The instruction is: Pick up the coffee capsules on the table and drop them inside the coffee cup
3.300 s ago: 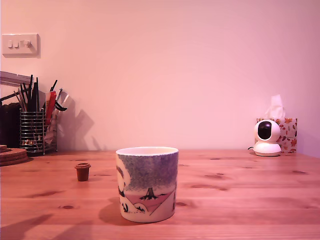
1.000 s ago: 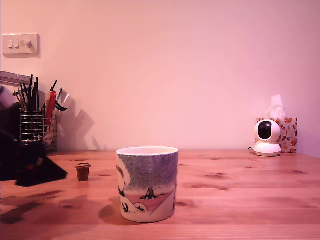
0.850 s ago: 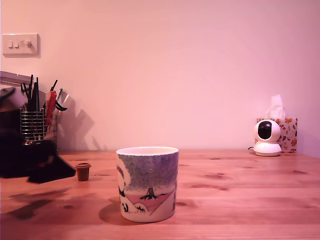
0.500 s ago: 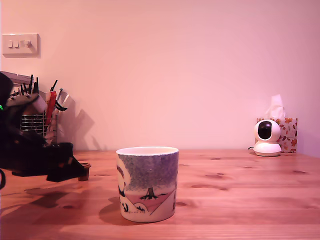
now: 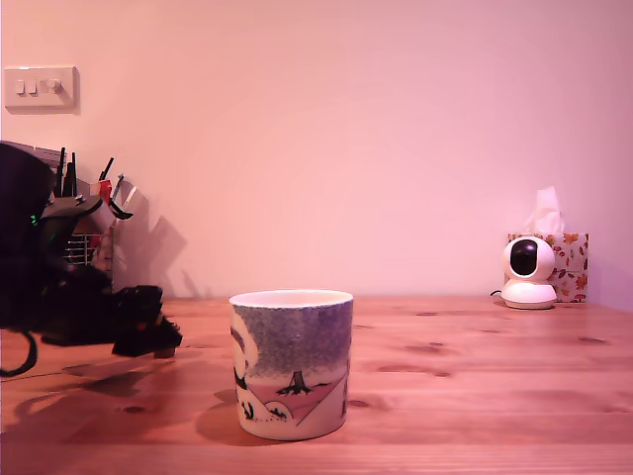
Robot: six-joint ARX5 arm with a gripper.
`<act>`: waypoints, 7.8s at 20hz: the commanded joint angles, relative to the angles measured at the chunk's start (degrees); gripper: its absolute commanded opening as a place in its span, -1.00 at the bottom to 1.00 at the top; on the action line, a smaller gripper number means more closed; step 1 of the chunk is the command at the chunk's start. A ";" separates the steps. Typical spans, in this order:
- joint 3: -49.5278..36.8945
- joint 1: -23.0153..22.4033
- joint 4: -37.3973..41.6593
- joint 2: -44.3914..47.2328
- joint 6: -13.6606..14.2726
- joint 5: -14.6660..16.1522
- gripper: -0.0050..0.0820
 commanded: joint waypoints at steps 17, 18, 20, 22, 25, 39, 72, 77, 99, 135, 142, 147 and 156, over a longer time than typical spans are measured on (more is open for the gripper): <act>6.78 -0.44 -3.45 4.39 2.82 0.24 0.38; 6.78 -0.44 -4.04 4.39 2.82 0.24 0.38; 6.78 -0.44 -5.09 4.39 2.82 0.26 0.32; 6.78 -0.44 -6.43 4.39 2.84 0.48 0.25; 6.78 -0.44 -8.90 4.39 2.84 1.60 0.25; 6.78 -0.55 -9.57 4.39 2.86 1.62 -0.23; 6.78 -0.55 -22.97 -9.03 2.21 12.02 -0.49; 6.78 -0.55 -32.09 -14.82 2.40 12.28 -0.49; 6.78 -7.23 -55.74 -33.35 12.37 24.55 -0.46; 6.78 -21.29 -51.10 -28.24 17.79 21.70 -0.46; 6.78 -21.79 -50.45 -27.47 17.79 19.63 -0.46; 6.78 -21.79 -50.38 -27.47 17.77 19.47 -0.46; 6.78 -21.77 -51.23 -27.47 17.33 19.47 -0.45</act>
